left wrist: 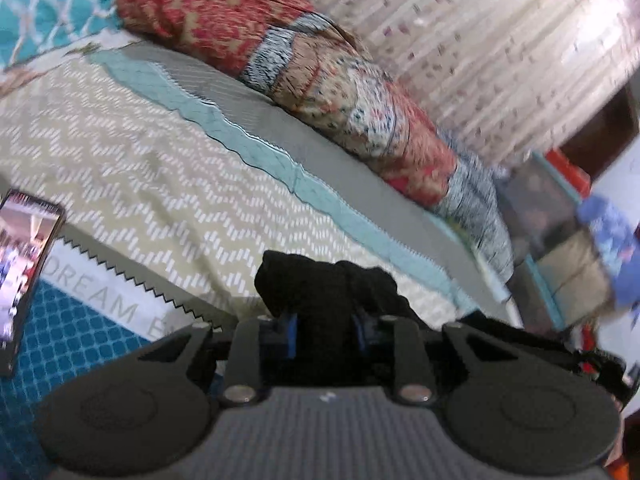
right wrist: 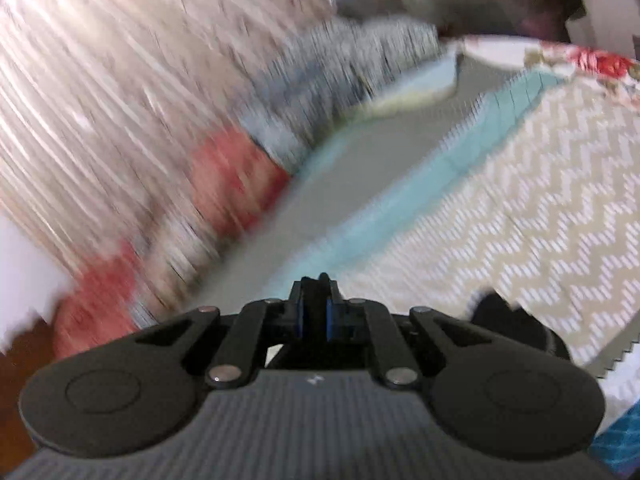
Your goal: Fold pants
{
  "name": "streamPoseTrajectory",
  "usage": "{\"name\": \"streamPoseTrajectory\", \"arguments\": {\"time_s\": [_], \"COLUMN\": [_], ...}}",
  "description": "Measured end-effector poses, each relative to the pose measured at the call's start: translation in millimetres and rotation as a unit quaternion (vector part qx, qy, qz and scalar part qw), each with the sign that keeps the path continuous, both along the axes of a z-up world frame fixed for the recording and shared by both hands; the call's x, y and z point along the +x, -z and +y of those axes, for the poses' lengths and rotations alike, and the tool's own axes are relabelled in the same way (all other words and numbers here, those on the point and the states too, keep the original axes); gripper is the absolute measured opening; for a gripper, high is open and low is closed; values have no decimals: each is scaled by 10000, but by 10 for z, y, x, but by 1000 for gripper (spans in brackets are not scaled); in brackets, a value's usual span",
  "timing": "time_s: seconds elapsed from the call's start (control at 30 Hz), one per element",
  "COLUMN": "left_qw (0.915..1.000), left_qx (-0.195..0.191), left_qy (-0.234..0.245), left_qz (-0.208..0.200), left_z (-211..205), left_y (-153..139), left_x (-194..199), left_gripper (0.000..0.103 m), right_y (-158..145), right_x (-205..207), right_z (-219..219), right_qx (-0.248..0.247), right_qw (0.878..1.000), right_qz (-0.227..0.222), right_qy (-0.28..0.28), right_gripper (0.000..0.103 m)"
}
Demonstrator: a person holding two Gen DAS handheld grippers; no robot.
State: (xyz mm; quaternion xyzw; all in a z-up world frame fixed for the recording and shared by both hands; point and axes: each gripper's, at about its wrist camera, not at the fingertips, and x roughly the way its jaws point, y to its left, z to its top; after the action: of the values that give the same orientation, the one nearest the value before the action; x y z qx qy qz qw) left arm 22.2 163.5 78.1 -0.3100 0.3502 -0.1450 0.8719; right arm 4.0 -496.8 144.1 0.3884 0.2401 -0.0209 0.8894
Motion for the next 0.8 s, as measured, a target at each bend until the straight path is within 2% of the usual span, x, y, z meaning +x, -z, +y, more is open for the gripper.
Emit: {"name": "streamPoseTrajectory", "arguments": {"time_s": [0.1, 0.17, 0.27, 0.37, 0.4, 0.43, 0.47, 0.5, 0.53, 0.57, 0.6, 0.63, 0.67, 0.73, 0.77, 0.8], "left_qw": [9991, 9986, 9978, 9964, 9956, 9945, 9932, 9909, 9878, 9861, 9861, 9882, 9900, 9906, 9906, 9910], "left_qx": [-377, -399, -318, -262, -266, -215, -94, 119, 349, 416, 291, 69, 37, 269, 312, 310], "left_qy": [-83, -139, -285, -561, -725, -907, -1095, -1327, -1508, -1546, -1509, -1403, -1307, -1250, -1233, -1181], "left_qz": [-150, -325, -504, -578, -538, -481, -380, -177, 143, 444, 623, 609, 533, 493, 503, 553], "left_z": [129, 148, 143, 151, 148, 136, 114, 83, 53, 47, 66, 103, 129, 184, 208, 243], "left_y": [-66, -133, -199, -178, -139, -96, -45, 28, 110, 177, 244, 300, 322, 354, 388, 424], "left_x": [-18, 29, 209, 513, 665, 815, 948, 1102, 1239, 1320, 1325, 1253, 1163, 917, 792, 650], "left_gripper": [23, 23, 23, 23, 26, 31, 50, 59, 59, 58, 58, 58, 60, 69, 78, 79], "right_y": [-375, -615, -832, -921, -919, -906, -882, -828, -733, -618, -500, -390, -261, -31, 87, 214], "right_x": [-61, 37, 434, 1138, 1380, 1640, 1856, 2074, 2245, 2351, 2366, 2314, 2224, 1964, 1797, 1602], "right_z": [115, 286, 545, 775, 828, 901, 941, 986, 999, 994, 976, 929, 881, 789, 735, 661], "right_qx": [-100, -420, -772, -965, -1061, -1214, -1352, -1493, -1576, -1590, -1502, -1332, -1179, -1243, -1286, -1274], "right_qw": [9969, 9931, 9895, 9884, 9877, 9863, 9852, 9851, 9860, 9864, 9872, 9899, 9924, 9922, 9917, 9917], "right_qz": [-748, -1076, -1206, -1167, -1130, -1087, -1032, -851, -525, -180, -20, -63, -120, 15, 79, 144], "right_qy": [211, 217, 201, 131, 185, 236, 196, 115, 155, 376, 542, 485, 321, 69, -27, -92], "right_gripper": [12, 12, 12, 12, 12, 16, 18, 27, 45, 48, 48, 48, 47, 47, 47, 47]}}
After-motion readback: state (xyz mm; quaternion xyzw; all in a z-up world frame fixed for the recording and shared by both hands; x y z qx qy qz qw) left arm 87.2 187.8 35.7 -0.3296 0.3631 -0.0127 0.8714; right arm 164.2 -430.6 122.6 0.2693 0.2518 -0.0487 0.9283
